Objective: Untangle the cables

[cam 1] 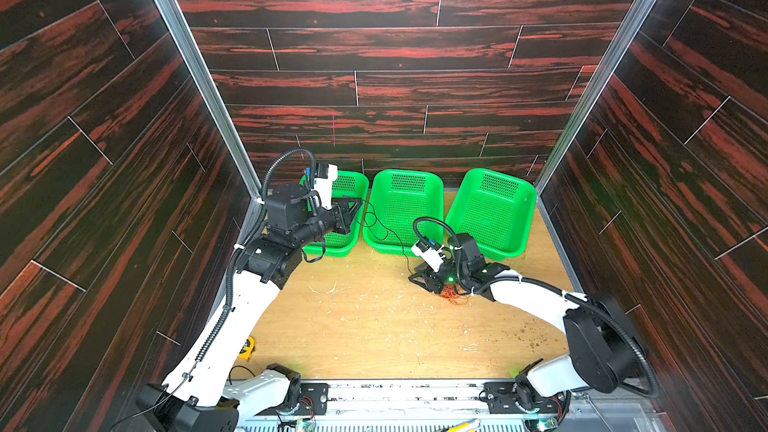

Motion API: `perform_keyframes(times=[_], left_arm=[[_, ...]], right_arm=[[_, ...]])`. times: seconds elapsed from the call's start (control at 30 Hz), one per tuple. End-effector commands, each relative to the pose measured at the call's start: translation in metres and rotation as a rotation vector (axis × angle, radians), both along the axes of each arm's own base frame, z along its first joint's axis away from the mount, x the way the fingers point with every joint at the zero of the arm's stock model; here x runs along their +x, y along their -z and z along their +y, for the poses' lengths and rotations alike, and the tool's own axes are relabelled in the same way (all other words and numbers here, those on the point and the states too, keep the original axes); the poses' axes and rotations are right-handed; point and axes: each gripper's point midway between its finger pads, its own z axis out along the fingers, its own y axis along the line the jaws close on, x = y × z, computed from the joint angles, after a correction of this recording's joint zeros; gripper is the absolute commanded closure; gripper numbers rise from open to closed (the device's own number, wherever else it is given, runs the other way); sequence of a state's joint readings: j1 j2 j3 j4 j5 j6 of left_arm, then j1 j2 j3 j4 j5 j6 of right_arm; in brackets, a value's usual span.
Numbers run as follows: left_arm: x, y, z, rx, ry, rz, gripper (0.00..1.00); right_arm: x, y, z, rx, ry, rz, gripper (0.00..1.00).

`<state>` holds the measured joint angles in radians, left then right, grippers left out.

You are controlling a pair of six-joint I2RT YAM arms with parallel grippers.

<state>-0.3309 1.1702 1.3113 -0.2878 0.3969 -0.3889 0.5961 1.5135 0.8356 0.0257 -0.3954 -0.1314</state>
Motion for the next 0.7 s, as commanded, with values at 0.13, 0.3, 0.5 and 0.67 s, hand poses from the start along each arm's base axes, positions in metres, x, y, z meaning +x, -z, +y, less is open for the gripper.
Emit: perform_keyframes(times=[0.13, 0.3, 0.5, 0.67], left_arm=[[-0.005, -0.011, 0.001, -0.001, 0.008, -0.034, 1.0], [-0.003, 0.006, 0.0, -0.012, 0.007, -0.001, 1.0], [-0.002, 0.032, -0.008, -0.034, 0.032, 0.054, 1.0], [-0.008, 0.048, -0.022, -0.048, 0.081, 0.067, 1.0]], right_arm=[[-0.006, -0.016, 0.011, 0.009, -0.052, -0.018, 1.0], [-0.019, -0.101, 0.018, 0.222, -0.093, -0.152, 1.0], [-0.029, -0.156, 0.021, 0.353, -0.125, -0.209, 1.0], [-0.026, -0.173, 0.023, 0.389, -0.116, -0.23, 1.0]])
